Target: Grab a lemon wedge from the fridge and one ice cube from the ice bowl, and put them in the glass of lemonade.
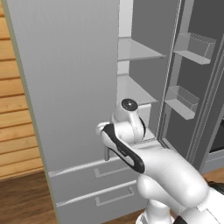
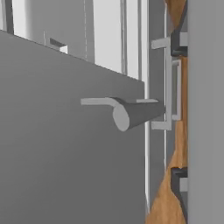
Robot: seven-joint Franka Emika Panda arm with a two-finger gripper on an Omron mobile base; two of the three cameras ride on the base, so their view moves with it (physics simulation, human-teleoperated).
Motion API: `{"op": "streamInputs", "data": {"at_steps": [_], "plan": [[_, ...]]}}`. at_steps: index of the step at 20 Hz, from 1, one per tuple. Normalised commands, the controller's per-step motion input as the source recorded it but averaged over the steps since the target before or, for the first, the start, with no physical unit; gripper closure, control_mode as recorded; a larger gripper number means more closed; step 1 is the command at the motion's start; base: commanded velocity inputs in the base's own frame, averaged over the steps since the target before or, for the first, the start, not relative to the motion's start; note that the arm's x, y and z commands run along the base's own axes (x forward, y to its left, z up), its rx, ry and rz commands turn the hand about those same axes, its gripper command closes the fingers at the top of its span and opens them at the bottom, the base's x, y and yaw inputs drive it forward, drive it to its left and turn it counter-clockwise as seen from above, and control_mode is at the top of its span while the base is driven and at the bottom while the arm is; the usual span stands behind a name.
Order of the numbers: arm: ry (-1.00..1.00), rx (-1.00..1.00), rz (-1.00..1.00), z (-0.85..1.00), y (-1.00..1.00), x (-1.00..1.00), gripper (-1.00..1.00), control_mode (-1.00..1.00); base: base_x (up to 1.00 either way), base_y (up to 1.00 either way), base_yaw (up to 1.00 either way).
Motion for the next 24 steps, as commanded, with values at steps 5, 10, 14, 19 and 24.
{"op": "streamInputs", "data": {"at_steps": [5, 10, 14, 19, 24], "plan": [[-0.13, 0.0, 0.0, -0.03, 0.17, 0.4, -1.0, -1.0, 0.0, 0.0, 0.0], [-0.07, 0.0, 0.0, -0.17, 0.1, 0.33, -1.0, -1.0, 0.0, 0.0, 0.0], [0.0, 0.0, 0.0, -0.13, 0.01, 0.13, -1.0, -1.0, 0.0, 0.0, 0.0], [0.0, 0.0, 0.0, -0.27, 0.04, 0.27, -1.0, -1.0, 0.0, 0.0, 0.0], [0.0, 0.0, 0.0, -0.19, 0.2, 0.21, -1.0, -1.0, 0.0, 0.0, 0.0]]}}
